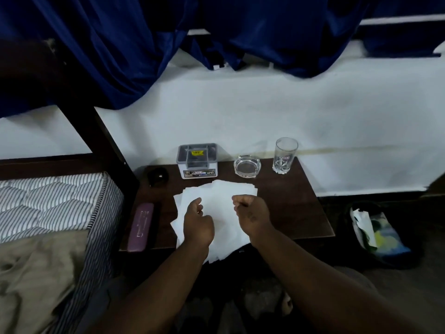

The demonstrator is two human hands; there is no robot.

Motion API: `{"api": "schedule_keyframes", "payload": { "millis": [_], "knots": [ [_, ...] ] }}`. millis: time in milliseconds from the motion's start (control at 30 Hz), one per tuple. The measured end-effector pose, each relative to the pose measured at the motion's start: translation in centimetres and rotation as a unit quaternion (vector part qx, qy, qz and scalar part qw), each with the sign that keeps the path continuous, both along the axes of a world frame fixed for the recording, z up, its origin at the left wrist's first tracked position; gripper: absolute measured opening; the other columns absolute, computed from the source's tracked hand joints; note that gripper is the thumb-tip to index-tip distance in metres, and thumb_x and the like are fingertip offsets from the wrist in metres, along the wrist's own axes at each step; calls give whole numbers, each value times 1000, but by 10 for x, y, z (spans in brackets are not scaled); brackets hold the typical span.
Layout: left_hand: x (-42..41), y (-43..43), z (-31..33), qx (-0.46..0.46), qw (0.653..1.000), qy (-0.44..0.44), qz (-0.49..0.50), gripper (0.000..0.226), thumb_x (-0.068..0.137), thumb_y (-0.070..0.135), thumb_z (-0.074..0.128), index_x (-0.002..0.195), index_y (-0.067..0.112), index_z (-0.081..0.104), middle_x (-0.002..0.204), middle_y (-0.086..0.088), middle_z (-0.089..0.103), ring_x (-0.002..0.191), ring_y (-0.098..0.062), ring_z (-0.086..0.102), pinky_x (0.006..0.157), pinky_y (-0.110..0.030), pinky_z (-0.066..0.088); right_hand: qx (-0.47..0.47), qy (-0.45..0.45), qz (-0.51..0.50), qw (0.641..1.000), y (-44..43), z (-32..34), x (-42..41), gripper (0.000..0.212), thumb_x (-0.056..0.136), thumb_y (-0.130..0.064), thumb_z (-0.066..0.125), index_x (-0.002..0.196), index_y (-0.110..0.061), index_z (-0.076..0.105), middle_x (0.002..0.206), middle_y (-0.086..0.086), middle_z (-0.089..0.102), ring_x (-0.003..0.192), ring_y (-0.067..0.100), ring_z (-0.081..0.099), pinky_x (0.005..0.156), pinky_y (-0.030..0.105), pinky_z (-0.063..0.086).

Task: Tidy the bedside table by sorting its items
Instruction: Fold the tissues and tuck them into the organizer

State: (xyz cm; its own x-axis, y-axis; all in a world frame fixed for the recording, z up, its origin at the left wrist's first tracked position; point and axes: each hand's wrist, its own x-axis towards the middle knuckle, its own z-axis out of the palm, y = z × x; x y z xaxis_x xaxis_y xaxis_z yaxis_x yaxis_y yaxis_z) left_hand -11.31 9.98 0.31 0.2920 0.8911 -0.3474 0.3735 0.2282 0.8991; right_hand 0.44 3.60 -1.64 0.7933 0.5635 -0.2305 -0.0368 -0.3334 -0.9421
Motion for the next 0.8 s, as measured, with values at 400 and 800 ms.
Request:
{"api": "schedule_keyframes", "payload": {
  "millis": [400,800],
  "knots": [
    [11,19,-29,6,998,59,-23,66,92,-4,54,151,23,43,150,-5,51,134,-24,52,112,-40,46,-98,-191,129,968,11,-39,-5,32,94,-18,66,126,-17,67,125,-1,70,109,16,67,102,27,48],
    [20,33,-31,-69,996,41,-32,61,94,9,60,151,18,43,117,2,57,102,-16,55,80,-25,44,-134,-214,153,955,18,-50,-10,55,78,-28,80,130,-25,62,133,-5,62,119,17,58,104,34,46]
  ]
}}
